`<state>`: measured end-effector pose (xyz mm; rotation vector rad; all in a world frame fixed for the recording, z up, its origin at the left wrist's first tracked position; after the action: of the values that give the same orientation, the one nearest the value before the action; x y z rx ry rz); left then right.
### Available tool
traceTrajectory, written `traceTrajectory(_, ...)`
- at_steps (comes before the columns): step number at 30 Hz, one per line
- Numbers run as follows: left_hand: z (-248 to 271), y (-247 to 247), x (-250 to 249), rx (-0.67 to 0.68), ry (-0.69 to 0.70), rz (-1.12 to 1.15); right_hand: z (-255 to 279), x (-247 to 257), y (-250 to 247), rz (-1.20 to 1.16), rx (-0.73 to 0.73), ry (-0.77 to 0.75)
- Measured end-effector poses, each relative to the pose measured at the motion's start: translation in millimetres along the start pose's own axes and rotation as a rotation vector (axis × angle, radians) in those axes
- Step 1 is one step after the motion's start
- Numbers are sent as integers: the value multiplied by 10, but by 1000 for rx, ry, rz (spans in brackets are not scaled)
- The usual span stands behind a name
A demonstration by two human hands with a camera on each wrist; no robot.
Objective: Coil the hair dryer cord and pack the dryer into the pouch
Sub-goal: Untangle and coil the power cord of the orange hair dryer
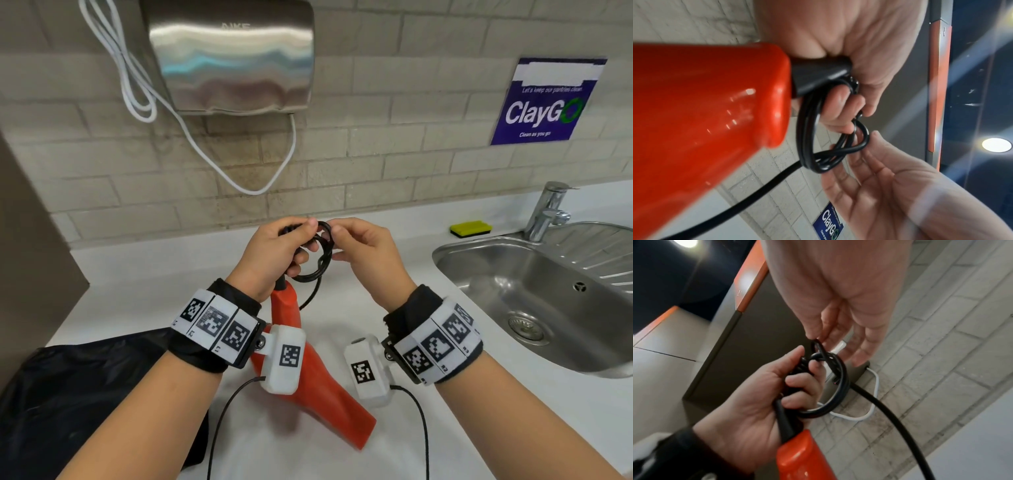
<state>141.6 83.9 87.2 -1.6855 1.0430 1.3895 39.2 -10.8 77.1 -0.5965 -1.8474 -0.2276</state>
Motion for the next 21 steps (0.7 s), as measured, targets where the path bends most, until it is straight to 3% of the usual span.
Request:
traceTrajectory(6,-3,-2,0,21,-8,-37,-57,-14,-4,-51,111,7)
traceTrajectory(14,0,19,-14,29,-15,-27,-84,-106,-40,237,120,8)
traceTrajectory(21,-19,56,-10,-49,-11,9,14,-308,-33,267,419,208)
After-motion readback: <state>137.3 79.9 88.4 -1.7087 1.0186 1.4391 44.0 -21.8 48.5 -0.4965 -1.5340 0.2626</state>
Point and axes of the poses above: each hand's wrist, its own z-axis away from the middle knuckle, its own y-axis out of the palm, x = y × z, the point moved 1 cm from there along -z, towards the middle knuckle, and after that the axes turned 13 degrees about x, right-handed, at the moved point
